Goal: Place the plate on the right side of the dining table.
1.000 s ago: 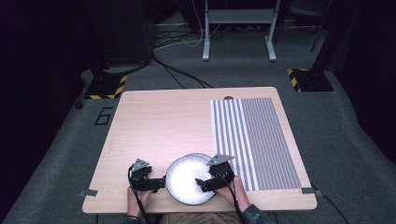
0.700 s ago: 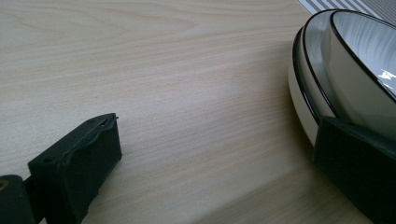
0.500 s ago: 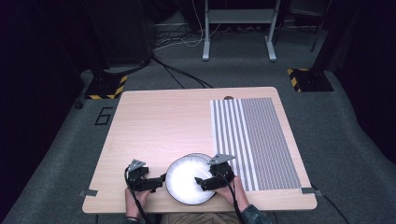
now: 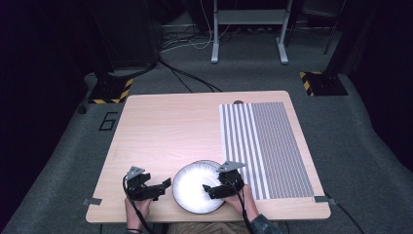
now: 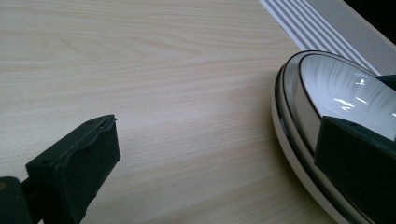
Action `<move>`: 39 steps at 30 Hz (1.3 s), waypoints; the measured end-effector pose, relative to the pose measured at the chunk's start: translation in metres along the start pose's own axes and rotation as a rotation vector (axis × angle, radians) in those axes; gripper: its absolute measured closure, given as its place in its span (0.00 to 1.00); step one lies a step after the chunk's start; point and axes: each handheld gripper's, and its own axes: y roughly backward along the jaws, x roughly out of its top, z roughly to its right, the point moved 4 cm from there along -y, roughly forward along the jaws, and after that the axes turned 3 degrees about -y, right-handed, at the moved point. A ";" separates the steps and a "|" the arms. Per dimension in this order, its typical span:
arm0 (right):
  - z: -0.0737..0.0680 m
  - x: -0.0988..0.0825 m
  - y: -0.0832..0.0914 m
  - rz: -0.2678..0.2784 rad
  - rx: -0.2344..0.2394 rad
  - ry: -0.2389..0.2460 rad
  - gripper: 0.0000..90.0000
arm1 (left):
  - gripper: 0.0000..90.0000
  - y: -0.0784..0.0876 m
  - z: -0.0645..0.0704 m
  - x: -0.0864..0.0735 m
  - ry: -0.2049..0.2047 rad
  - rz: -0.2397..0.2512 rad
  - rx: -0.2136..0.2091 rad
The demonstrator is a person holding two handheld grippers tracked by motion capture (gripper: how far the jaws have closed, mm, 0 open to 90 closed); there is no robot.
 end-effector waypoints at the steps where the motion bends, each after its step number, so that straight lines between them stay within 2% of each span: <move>1: 0.000 0.000 0.000 0.000 -0.002 -0.002 0.15 | 0.00 0.000 0.001 0.001 -0.005 -0.001 -0.002; 8: 0.000 0.000 0.000 0.005 -0.005 -0.003 0.15 | 0.01 0.003 0.005 0.005 -0.005 0.012 -0.009; 12: 0.000 0.000 0.000 0.006 -0.005 -0.005 0.15 | 0.03 0.001 0.012 0.007 -0.023 0.010 -0.038; 13: 0.000 0.000 0.000 0.007 -0.007 -0.005 0.16 | 0.05 0.000 0.014 0.007 -0.039 0.007 -0.043; 19: 0.003 0.000 0.002 0.017 -0.026 -0.023 0.26 | 0.23 -0.010 0.029 0.004 -0.060 -0.032 -0.072; 22: 0.005 0.000 0.003 0.022 -0.040 -0.033 0.33 | 0.36 -0.015 0.035 0.003 -0.061 -0.054 -0.077; 24: 0.005 0.000 0.003 0.023 -0.044 -0.041 0.35 | 0.49 -0.017 0.038 0.003 -0.066 -0.054 -0.089; 28: 0.007 0.000 0.003 0.039 -0.062 -0.058 0.43 | 0.62 -0.021 0.043 0.003 -0.077 -0.055 -0.101; 32: 0.009 0.000 0.002 0.056 -0.082 -0.080 0.52 | 0.72 -0.023 0.047 0.002 -0.074 -0.053 -0.122; 39: 0.012 0.002 0.001 0.068 -0.108 -0.104 0.64 | 0.80 -0.023 0.049 0.003 -0.062 -0.045 -0.086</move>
